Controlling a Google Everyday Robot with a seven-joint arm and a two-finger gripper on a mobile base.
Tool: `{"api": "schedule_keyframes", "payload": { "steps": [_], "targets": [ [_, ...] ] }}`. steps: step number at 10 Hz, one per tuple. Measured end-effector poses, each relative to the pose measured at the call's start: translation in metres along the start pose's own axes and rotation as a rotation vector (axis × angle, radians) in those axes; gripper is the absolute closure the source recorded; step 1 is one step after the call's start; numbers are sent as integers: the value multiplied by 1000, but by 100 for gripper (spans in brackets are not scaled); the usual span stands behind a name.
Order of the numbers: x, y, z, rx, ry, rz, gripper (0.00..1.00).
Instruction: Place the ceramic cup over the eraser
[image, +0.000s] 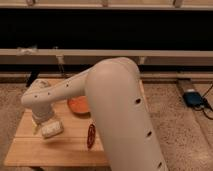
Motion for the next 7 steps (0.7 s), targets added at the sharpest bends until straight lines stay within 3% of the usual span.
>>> {"api": "schedule_keyframes", "payload": {
  "steps": [2, 4, 5, 7],
  "targets": [
    [-1, 0, 0, 0, -1, 1, 20],
    [-6, -4, -9, 24, -2, -3, 20],
    [-13, -7, -20, 41, -7, -13, 20],
    [-29, -16, -61, 87, -19, -31, 20]
  ]
}}
